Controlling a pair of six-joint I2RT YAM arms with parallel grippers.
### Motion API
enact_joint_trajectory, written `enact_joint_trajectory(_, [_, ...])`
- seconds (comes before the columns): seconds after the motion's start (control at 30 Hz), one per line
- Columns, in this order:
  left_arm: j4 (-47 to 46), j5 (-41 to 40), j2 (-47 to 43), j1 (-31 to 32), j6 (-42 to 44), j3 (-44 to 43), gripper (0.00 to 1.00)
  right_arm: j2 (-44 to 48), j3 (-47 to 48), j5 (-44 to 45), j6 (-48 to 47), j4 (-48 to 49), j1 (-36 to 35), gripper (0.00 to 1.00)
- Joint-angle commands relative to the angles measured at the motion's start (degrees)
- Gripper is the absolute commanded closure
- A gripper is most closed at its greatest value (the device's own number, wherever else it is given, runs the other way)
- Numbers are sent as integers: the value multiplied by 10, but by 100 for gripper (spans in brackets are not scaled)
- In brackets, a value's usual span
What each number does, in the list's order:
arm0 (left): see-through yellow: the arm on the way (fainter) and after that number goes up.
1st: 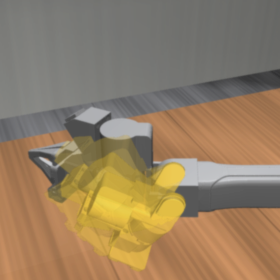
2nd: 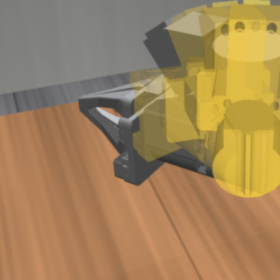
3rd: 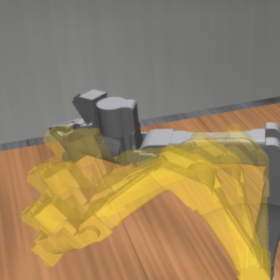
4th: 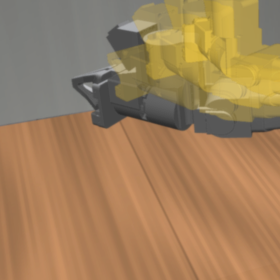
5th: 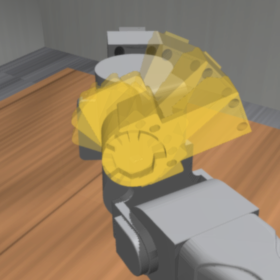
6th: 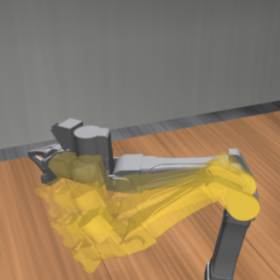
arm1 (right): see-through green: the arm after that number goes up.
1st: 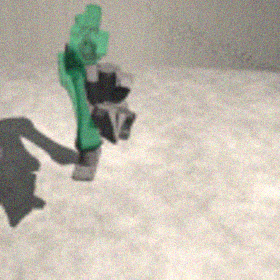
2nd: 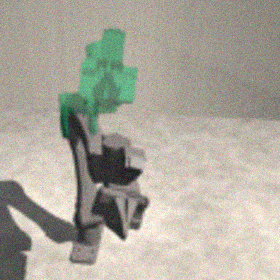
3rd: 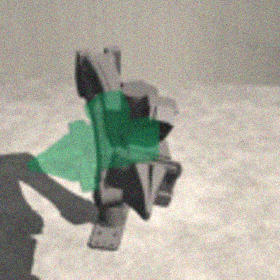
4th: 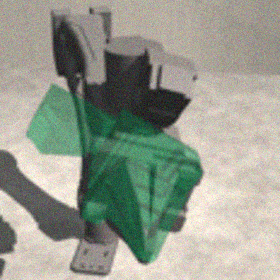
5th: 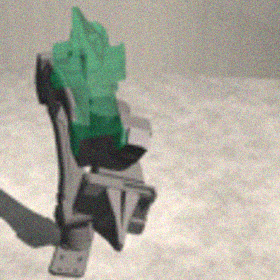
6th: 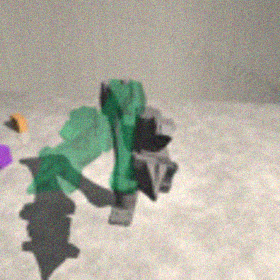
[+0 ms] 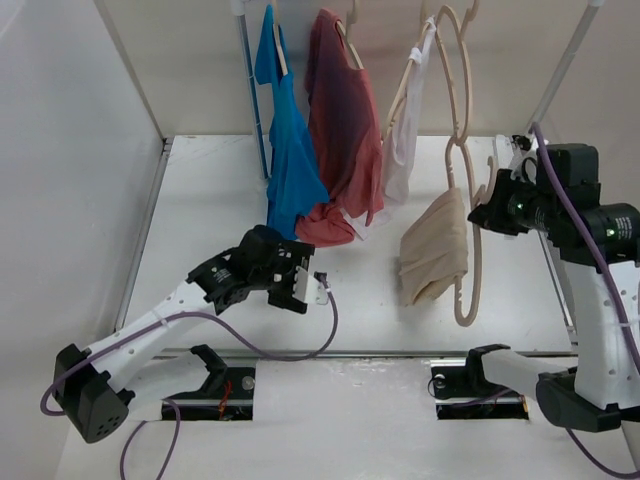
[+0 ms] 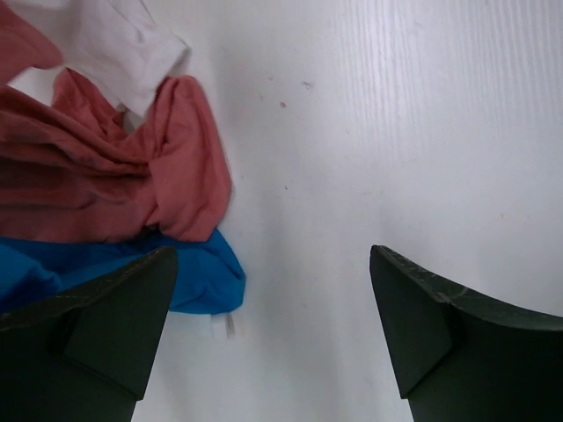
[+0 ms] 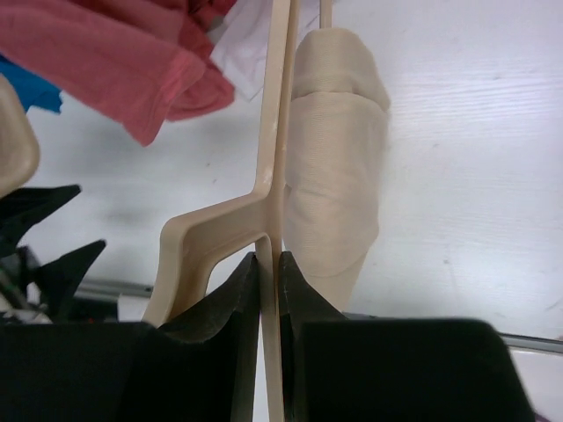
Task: Place the trousers on the hanger
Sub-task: Place the hanger at the clothesline.
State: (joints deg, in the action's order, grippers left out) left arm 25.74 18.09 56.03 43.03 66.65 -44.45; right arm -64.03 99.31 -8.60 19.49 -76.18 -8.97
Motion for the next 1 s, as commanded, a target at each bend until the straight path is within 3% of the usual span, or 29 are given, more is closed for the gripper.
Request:
enact_joint_trajectory(0.0, [-18, 47, 14, 1, -77, -58, 11, -9, 80, 98, -32, -29, 4, 100])
enact_joint_trajectory(0.37, [-18, 86, 22, 1, -165, -84, 12, -79, 177, 189, -64, 18, 4, 100])
enact_joint_trajectory(0.7, [-26, 119, 4, 1, -253, -102, 13, -184, 336, 179, -126, 97, 26, 100])
enact_joint_trajectory(0.83, [-90, 155, 23, 1, -401, -161, 19, -184, 336, 198, -96, 116, 26, 100])
enact_joint_trajectory(0.97, [-196, 276, 121, 1, -591, -267, 24, -160, 296, 204, -55, 136, 26, 100])
